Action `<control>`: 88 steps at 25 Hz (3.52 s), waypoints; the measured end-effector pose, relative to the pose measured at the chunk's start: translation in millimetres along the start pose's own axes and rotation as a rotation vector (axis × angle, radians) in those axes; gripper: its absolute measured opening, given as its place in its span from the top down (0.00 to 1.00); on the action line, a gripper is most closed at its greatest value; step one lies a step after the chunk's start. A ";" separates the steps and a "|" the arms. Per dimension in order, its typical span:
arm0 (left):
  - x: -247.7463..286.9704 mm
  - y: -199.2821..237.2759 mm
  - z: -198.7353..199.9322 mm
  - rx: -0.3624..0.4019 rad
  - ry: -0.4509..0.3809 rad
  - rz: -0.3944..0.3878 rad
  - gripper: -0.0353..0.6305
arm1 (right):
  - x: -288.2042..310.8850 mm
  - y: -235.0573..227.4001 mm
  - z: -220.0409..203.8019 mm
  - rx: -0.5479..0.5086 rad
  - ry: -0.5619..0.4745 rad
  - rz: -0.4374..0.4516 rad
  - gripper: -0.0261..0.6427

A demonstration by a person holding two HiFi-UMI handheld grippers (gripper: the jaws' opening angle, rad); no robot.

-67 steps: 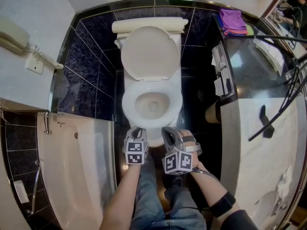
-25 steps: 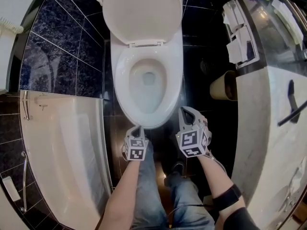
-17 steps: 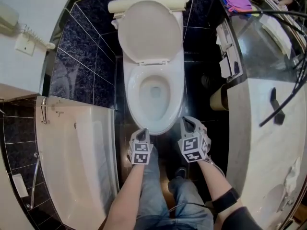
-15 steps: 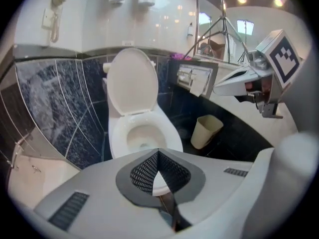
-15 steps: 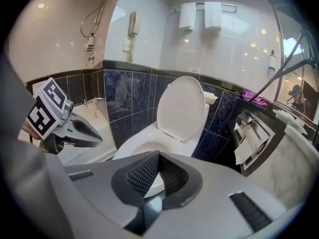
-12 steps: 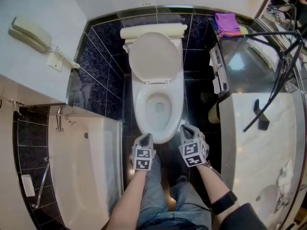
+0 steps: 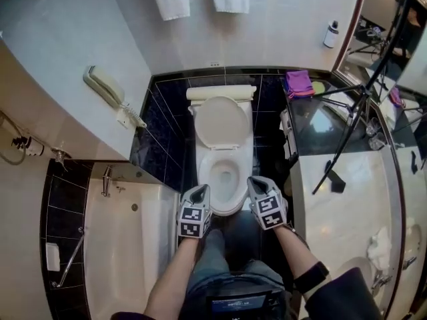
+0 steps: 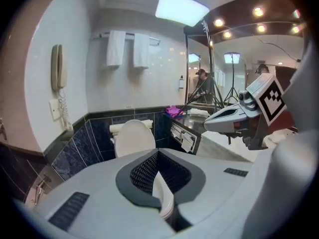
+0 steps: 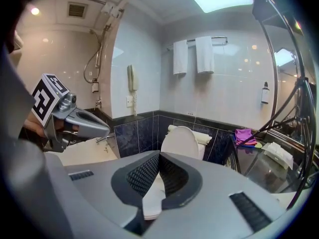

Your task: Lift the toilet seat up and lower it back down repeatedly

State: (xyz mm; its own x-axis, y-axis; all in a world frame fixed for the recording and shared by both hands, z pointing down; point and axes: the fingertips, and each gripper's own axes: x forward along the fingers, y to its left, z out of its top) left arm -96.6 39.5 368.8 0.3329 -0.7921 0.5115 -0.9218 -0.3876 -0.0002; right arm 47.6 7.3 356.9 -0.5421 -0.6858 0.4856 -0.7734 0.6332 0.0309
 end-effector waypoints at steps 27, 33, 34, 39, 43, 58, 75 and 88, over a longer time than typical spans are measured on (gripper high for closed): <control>-62.0 -3.0 62.7 0.045 -0.118 -0.014 0.96 | -51.2 5.4 43.1 -0.019 -0.043 -0.026 0.93; -55.1 -5.1 59.2 0.069 -0.132 -0.010 0.96 | -43.3 -1.6 27.6 -0.001 -0.023 -0.040 0.93; -53.3 -6.0 57.5 0.077 -0.133 -0.009 0.96 | -40.5 -2.3 20.4 0.017 -0.013 -0.036 0.93; -39.4 -16.6 45.8 0.116 -0.115 -0.055 0.96 | -16.0 -7.4 -43.6 0.218 0.060 0.000 0.81; -20.9 -16.1 29.7 0.156 -0.103 -0.080 0.96 | 7.3 -8.9 -95.1 0.367 0.130 0.004 0.73; 101.1 -3.4 -96.9 0.191 -0.058 -0.116 0.96 | 144.9 -20.4 -335.7 0.886 0.284 0.041 0.63; 184.3 8.8 -221.7 0.137 0.006 -0.115 0.96 | 268.3 -5.9 -501.5 1.223 0.253 0.086 0.64; 195.4 32.6 -249.2 0.120 0.057 -0.102 0.96 | 293.0 -4.3 -517.4 1.301 0.272 0.067 0.72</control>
State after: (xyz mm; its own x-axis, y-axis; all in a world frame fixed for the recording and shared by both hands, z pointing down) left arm -111.0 -10.5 682.9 0.4087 -0.7188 0.5624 -0.8522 -0.5212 -0.0469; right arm 62.0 -10.7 951.1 -0.6267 -0.4775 0.6158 -0.5792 -0.2433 -0.7781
